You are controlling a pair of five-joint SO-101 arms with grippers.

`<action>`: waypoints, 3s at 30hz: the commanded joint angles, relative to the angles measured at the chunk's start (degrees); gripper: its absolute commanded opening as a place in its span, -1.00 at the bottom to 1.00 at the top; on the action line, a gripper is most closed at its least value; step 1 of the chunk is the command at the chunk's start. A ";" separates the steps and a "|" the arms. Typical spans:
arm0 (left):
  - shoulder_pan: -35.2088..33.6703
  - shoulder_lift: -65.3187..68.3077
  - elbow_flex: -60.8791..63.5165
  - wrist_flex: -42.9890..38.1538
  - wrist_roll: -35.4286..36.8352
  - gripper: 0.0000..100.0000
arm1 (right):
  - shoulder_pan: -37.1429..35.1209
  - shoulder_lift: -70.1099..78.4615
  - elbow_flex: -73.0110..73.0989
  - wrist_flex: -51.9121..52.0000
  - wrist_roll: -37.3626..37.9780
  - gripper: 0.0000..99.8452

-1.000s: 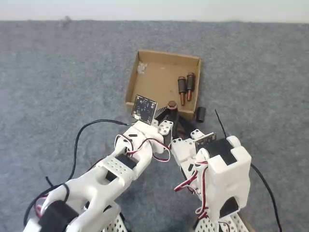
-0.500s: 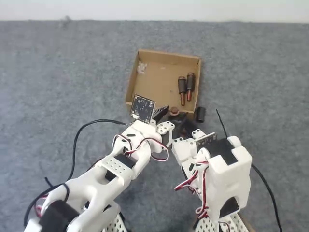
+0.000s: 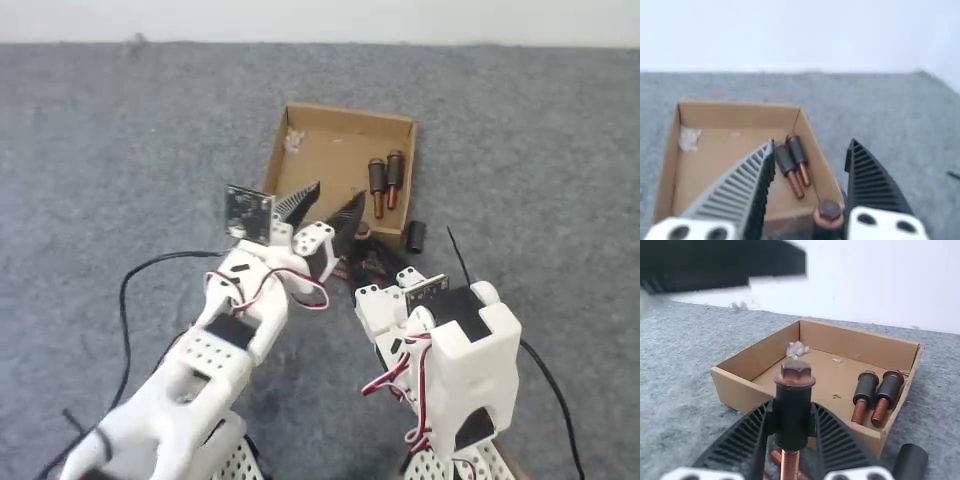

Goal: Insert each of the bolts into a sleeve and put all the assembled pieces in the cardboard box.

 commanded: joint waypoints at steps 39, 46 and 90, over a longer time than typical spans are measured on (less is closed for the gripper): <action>-32.44 -59.69 16.84 59.08 -0.35 -0.98 | 2.07 -0.66 0.88 -1.45 -0.35 -0.99; -32.44 -59.69 16.84 67.52 -0.35 -0.98 | 2.07 -0.66 0.88 -1.71 -0.35 -0.99; -32.70 -59.69 16.84 72.79 -21.45 -0.98 | 6.37 -79.96 -28.75 115.30 -0.35 -0.99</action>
